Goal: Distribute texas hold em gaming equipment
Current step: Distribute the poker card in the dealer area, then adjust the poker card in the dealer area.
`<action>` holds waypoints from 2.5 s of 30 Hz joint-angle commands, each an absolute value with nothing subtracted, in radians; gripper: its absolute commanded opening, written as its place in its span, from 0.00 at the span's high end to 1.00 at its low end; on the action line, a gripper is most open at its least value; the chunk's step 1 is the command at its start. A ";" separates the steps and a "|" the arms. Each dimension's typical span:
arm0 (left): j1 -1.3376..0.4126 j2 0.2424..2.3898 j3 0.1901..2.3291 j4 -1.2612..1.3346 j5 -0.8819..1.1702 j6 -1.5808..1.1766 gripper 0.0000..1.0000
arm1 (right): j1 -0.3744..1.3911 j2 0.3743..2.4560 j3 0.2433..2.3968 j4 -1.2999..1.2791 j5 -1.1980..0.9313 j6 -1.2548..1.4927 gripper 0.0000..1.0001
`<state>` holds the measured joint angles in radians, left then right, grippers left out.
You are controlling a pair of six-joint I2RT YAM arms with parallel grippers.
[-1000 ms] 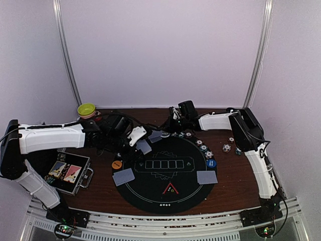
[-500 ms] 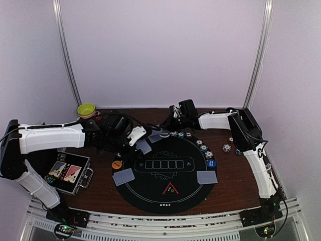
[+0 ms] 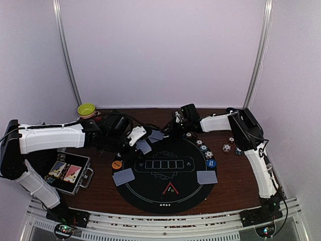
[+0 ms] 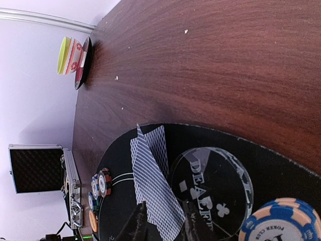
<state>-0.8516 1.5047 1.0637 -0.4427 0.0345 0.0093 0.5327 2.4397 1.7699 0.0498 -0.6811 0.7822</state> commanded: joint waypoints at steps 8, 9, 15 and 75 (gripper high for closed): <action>-0.844 1.486 1.071 -0.420 0.046 0.011 0.35 | 0.558 2.336 1.705 0.035 -0.701 0.746 0.72; -0.844 1.486 1.071 -0.420 0.046 0.011 0.35 | 0.560 2.334 1.703 0.031 -0.699 0.742 0.72; -0.844 1.483 1.070 -0.420 0.047 0.012 0.35 | 0.570 2.332 1.695 0.006 -0.689 0.719 0.72; -0.844 1.462 1.065 -0.421 0.047 0.012 0.35 | 0.751 2.466 1.867 -0.280 -0.391 0.414 0.48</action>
<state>-0.8516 1.4956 1.0637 -0.4431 0.0383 0.0093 0.7414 2.4016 1.8446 -0.2508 -0.4183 0.4210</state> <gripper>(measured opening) 0.651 0.516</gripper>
